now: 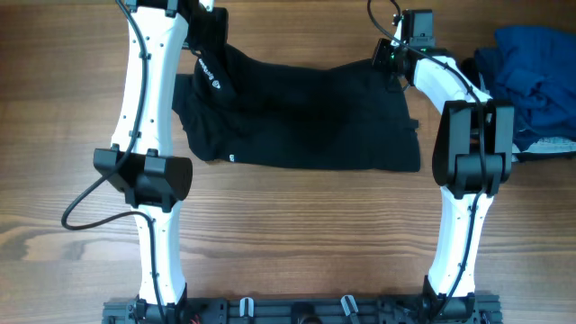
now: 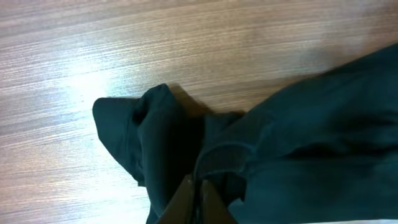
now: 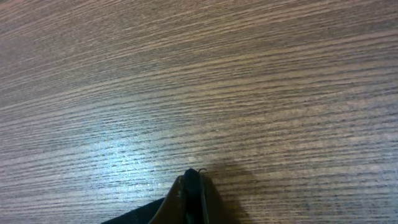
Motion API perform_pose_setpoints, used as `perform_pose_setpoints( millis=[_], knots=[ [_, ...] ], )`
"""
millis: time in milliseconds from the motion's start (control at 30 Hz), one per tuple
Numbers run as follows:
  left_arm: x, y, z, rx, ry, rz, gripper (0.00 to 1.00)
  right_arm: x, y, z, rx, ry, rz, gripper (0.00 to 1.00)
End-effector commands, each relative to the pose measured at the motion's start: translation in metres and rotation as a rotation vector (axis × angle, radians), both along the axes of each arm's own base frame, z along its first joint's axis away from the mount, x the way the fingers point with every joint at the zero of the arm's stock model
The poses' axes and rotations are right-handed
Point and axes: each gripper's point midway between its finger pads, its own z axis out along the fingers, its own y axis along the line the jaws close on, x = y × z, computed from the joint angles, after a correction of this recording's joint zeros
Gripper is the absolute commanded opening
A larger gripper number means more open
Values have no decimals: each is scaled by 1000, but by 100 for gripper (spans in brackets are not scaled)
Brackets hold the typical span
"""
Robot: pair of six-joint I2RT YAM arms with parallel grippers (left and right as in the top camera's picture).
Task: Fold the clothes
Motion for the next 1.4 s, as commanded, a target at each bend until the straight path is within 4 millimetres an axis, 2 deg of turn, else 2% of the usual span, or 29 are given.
perform_pose_setpoints(
  millis=[0,100,200,233,433,600,767,1100,1233,1367],
  knots=[
    [4,-2,-3,5,-6,7,4,0,-10,-11,-26,17,-12,4],
    [9,-3,-1,0,-31,7,4,1,-18,4,-36,1,-8,4],
    [16,-3,2,-6,-60,9,4,1,-24,29,-70,-32,32,4],
    [18,-2,3,-7,-66,12,4,-1,-24,45,-98,-50,74,4],
    [18,2,3,-7,-65,21,4,-11,-25,103,-182,-113,167,4],
    [19,8,3,-6,-64,32,4,-22,-26,137,-214,-138,200,4],
    [19,15,3,-5,-62,45,4,-34,-27,133,-208,-86,202,4],
    [8,35,-9,7,15,82,4,-81,-40,107,-28,116,232,4],
    [4,30,-23,-14,61,70,4,-97,-44,101,5,183,229,4],
    [-1,20,-52,-35,133,51,4,-103,-43,98,12,212,229,4]
  ],
)
